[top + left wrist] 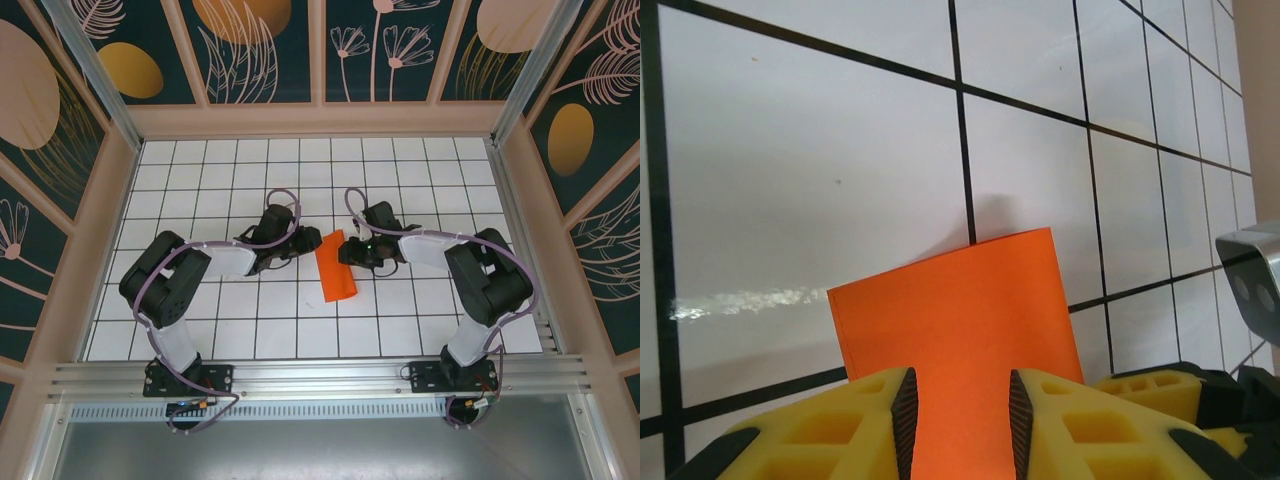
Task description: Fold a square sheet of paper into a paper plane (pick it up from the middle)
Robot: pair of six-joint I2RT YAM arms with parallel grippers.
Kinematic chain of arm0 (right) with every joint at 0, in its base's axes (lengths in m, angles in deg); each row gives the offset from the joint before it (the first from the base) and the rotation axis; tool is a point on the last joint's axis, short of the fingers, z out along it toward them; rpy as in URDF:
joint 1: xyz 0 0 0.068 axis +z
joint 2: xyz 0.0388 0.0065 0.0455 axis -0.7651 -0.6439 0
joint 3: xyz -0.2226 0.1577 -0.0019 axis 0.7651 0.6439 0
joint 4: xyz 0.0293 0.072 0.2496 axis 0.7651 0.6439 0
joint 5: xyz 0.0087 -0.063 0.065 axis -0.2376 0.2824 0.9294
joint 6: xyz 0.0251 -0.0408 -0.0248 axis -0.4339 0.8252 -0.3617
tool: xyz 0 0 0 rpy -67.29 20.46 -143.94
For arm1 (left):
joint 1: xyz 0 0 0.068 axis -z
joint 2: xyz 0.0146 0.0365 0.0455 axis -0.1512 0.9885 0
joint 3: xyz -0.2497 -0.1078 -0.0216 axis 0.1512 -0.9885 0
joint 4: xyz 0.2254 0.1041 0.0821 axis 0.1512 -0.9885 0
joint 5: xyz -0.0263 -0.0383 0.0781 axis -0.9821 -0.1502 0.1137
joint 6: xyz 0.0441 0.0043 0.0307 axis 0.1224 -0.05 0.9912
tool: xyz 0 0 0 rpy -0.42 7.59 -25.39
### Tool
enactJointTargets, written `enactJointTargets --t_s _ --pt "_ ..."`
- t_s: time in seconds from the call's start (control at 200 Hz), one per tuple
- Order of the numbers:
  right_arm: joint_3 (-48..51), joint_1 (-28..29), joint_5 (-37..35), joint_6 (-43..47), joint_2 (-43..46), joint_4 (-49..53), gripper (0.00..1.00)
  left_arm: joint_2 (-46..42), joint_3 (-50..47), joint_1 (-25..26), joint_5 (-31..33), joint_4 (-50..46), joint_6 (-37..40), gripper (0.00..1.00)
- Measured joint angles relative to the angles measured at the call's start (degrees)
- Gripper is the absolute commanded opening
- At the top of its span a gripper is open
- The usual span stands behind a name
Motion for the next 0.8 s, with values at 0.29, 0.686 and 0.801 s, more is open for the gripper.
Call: enactJointTargets --t_s 0.29,0.686,0.801 --pt "0.15 -0.48 0.09 0.09 -0.02 -0.31 0.35 0.00 -0.44 0.00 -2.23 1.86 -0.42 0.29" --pt "0.09 -0.15 -1.81 0.13 -0.83 -0.31 0.35 -1.62 -1.75 0.11 1.05 0.85 -0.63 0.28" --pt "0.02 0.26 -2.64 0.26 -0.83 -0.26 0.35 -3.37 -3.08 0.11 2.27 0.74 -1.29 0.28"
